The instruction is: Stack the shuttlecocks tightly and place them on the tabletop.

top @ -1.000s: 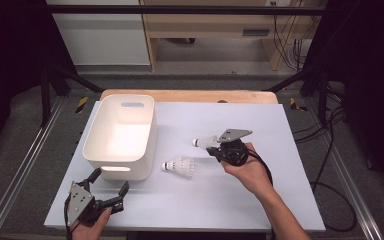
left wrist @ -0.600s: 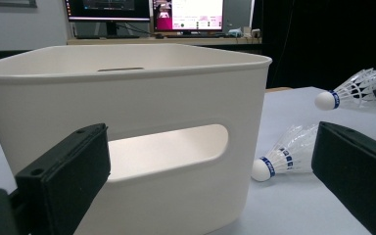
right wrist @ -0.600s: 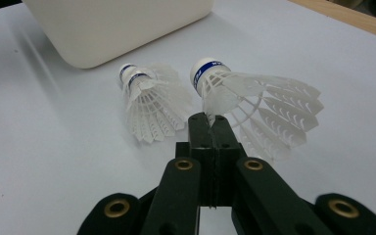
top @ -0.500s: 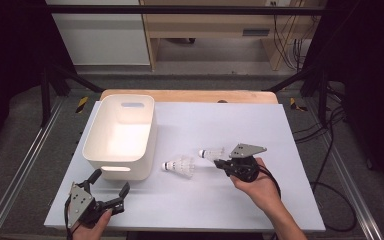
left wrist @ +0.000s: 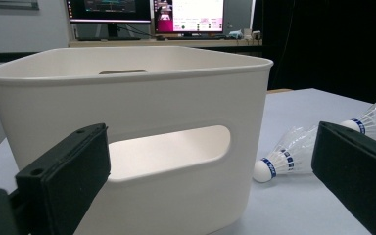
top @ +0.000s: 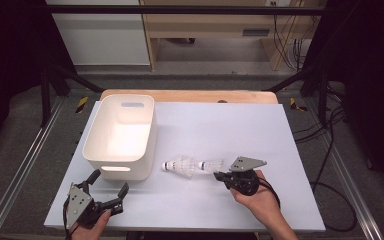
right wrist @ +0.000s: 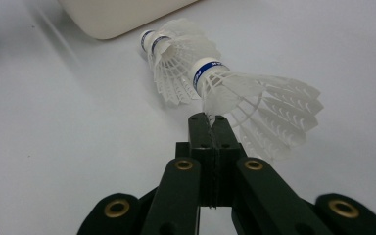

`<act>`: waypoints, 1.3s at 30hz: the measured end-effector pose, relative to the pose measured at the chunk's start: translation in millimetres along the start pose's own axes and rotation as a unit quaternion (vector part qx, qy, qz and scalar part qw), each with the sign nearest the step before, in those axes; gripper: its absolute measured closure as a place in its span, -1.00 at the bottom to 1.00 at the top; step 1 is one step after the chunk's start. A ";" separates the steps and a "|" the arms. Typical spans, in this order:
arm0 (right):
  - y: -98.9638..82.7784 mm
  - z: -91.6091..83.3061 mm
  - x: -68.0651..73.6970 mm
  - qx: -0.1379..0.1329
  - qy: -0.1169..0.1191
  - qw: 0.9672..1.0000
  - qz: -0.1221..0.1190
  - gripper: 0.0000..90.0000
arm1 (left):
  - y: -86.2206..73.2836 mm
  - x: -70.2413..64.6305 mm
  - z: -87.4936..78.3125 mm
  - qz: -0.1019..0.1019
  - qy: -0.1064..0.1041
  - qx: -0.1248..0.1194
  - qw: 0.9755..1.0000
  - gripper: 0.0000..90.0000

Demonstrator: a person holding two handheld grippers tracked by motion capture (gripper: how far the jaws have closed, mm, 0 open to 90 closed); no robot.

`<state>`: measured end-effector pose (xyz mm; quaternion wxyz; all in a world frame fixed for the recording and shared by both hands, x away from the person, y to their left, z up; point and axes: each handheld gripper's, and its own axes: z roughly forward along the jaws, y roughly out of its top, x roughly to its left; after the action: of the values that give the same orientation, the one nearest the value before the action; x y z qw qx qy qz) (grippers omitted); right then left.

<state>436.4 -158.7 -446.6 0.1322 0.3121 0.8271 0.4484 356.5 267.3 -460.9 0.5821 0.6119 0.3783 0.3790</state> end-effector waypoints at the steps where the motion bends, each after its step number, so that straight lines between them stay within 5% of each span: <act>1: -0.4 1.9 0.7 0.002 0.003 1.000 0.000 1.00 | 0.0 0.0 0.0 0.000 0.000 0.000 1.000 -0.98; 22: 11.5 47.9 10.2 0.017 0.031 0.999 0.004 1.00 | -0.8 1.1 0.7 0.001 0.000 0.002 1.000 -0.98; 39: 18.5 66.5 14.8 0.021 0.044 0.999 -0.012 1.00 | 0.0 -2.1 2.6 0.009 -0.004 0.004 1.000 -0.98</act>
<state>465.5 -98.0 -467.8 0.0945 0.2852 0.8447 0.4430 357.9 264.3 -461.0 0.5776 0.6194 0.3718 0.3801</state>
